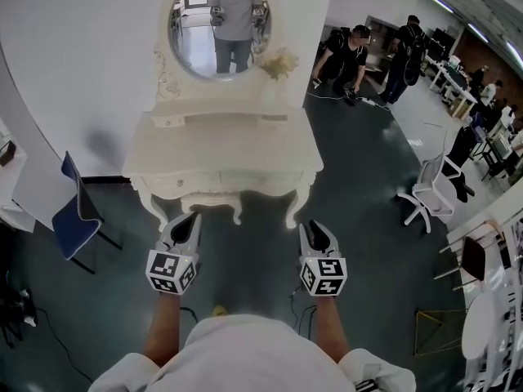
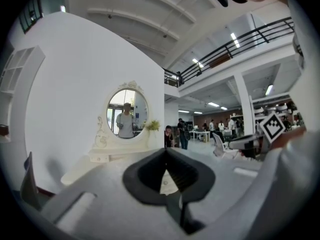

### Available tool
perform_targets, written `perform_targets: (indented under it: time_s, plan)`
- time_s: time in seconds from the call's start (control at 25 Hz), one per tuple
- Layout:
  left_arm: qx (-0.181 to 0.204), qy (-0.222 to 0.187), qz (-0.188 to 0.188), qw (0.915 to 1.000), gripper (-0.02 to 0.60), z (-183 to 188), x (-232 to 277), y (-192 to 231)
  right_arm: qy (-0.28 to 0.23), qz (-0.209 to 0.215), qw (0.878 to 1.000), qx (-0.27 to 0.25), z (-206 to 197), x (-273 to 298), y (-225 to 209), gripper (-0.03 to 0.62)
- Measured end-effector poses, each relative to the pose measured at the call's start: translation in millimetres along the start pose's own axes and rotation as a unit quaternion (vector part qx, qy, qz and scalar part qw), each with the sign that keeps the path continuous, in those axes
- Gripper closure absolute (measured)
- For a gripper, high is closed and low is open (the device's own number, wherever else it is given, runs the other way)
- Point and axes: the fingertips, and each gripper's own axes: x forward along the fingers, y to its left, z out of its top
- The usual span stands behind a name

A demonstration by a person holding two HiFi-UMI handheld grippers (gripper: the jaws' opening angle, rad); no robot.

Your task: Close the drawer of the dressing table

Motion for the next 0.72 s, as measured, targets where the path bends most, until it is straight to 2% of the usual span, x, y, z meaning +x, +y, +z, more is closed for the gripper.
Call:
perform_targets:
  time_s: [0.32, 0.72]
  plan:
    - [-0.009, 0.001, -0.007, 0.9999, 0.583, -3.2, -8.2, 29.9, 0.006, -0.004, 1.000, -0.003, 2.4, 15.1, 30.1, 0.505]
    - [-0.008, 0.005, -0.037, 0.9993, 0.583, -14.9, -24.4, 68.6, 0.006, -0.026, 1.000, 0.012, -4.6, 27.9, 75.1, 0.505]
